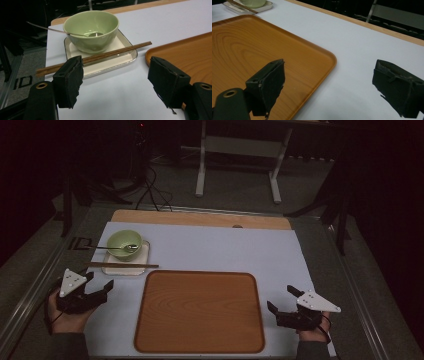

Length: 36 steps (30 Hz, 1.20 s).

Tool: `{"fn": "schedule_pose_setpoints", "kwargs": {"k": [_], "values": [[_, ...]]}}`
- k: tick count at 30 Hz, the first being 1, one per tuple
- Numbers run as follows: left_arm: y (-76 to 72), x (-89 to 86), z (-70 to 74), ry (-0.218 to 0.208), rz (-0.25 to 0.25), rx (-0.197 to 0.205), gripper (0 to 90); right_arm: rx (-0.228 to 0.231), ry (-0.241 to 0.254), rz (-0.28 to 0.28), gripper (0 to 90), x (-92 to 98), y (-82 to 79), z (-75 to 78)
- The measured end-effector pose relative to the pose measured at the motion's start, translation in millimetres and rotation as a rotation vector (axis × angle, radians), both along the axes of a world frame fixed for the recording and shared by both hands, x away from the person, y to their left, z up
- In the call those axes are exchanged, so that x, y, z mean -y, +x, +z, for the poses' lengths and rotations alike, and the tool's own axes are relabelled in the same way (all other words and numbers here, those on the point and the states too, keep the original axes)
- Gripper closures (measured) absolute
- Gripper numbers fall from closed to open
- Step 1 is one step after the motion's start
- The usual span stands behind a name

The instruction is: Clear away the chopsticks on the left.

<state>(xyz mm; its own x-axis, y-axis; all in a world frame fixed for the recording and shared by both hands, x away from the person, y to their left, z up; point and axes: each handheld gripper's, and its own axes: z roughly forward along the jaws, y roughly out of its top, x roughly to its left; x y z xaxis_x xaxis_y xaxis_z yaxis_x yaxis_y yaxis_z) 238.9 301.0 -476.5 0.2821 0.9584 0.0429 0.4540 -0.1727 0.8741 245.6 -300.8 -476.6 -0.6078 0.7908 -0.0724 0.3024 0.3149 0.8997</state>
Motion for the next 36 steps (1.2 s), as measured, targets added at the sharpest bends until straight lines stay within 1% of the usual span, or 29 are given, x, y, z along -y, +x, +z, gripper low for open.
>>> {"fn": "schedule_pose_setpoints", "kwargs": {"k": [1,2,3,4,5,6,7,12,13,14,15,16,17,20,21,22,23,24,25,30,31,32,33,34,35,36], "values": [[5.3,1.9,-0.9,0.006,-0.005,-0.005,29.2,-0.002,0.001,-0.001,10.6,-0.2,0.0,-0.1],[5.3,1.9,-0.9,0.006,-0.005,-0.005,29.2,-0.002,0.001,-0.001,10.6,-0.2,0.0,-0.1],[8.5,3.9,-2.1,0.027,-0.005,-0.006,29.1,0.0,-0.003,0.003,10.6,-0.5,0.6,-0.3],[10.4,4.8,-2.9,0.032,-0.005,-0.006,29.1,-0.001,-0.004,0.005,10.6,-0.6,0.7,-0.3],[15.4,6.0,-4.4,0.043,-0.007,-0.007,29.1,-0.002,-0.005,0.005,10.6,-0.8,0.7,-0.3],[15.4,6.0,-4.4,0.043,-0.007,-0.007,29.1,-0.002,-0.005,0.005,10.6,-0.8,0.7,-0.3],[19.5,5.8,-5.6,0.056,-0.007,-0.012,29.0,-0.001,-0.004,0.006,10.6,-0.8,0.6,-0.2],[26.2,3.5,-8.1,0.071,-0.001,-0.026,28.4,-0.003,0.001,0.001,10.6,0.1,0.1,0.0],[30.1,2.8,-10.1,0.077,0.001,-0.037,28.2,-0.003,0.0,0.001,10.6,0.1,0.1,-0.1],[30.1,2.8,-10.1,0.077,0.001,-0.037,27.7,-0.003,0.0,0.001,10.6,0.1,0.1,-0.1],[34.0,2.5,-12.1,0.08,0.006,-0.047,27.4,-0.004,0.0,0.0,10.6,0.1,0.0,-0.1],[34.0,2.5,-12.1,0.08,0.006,-0.047,27.4,-0.004,0.0,0.0,10.6,0.1,0.0,-0.1],[37.4,2.5,-14.2,0.089,0.005,-0.047,27.4,-0.003,0.003,-0.002,10.6,0.3,-0.1,0.0],[40.5,2.3,-16.3,0.091,0.005,-0.047,27.4,-0.003,0.003,-0.003,10.6,0.9,0.0,0.0],[44.6,1.7,-18.6,0.095,0.002,-0.051,27.1,-0.005,0.004,-0.006,10.6,1.3,-0.2,0.0],[44.6,1.7,-18.6,0.095,0.002,-0.051,26.9,-0.005,0.004,-0.006,10.6,1.3,-0.2,0.0],[48.8,1.2,-21.0,0.097,0.0,-0.055,26.6,-0.002,0.004,-0.003,10.6,1.4,-0.2,0.1],[48.8,1.2,-21.0,0.097,0.0,-0.055,26.3,-0.002,0.004,-0.003,10.6,1.4,-0.2,0.1],[52.6,0.8,-23.0,0.101,-0.004,-0.062,25.7,-0.004,0.004,0.0,10.7,0.9,-0.1,-0.1],[59.4,1.6,-26.8,0.112,-0.013,-0.067,26.0,-0.006,0.001,0.002,10.6,0.3,0.1,-0.4],[63.6,2.0,-30.1,0.123,-0.009,-0.085,26.3,-0.008,-0.002,0.002,10.6,0.4,0.3,-0.5],[63.6,2.0,-30.1,0.123,-0.009,-0.085,26.6,-0.008,-0.002,0.002,10.6,0.4,0.3,-0.5],[67.7,2.0,-34.3,0.125,-0.009,-0.105,26.7,-0.007,0.002,0.001,10.7,0.4,0.0,-0.2],[67.7,2.0,-34.3,0.125,-0.009,-0.105,26.6,-0.007,0.002,0.001,10.7,0.4,0.0,-0.2],[71.3,2.0,-37.1,0.129,-0.011,-0.118,26.4,-0.004,0.004,0.0,10.6,1.1,-0.5,0.4],[71.3,2.0,-37.1,0.129,-0.011,-0.118,26.2,-0.002,0.003,0.0,10.6,1.3,-0.4,0.5]]}}
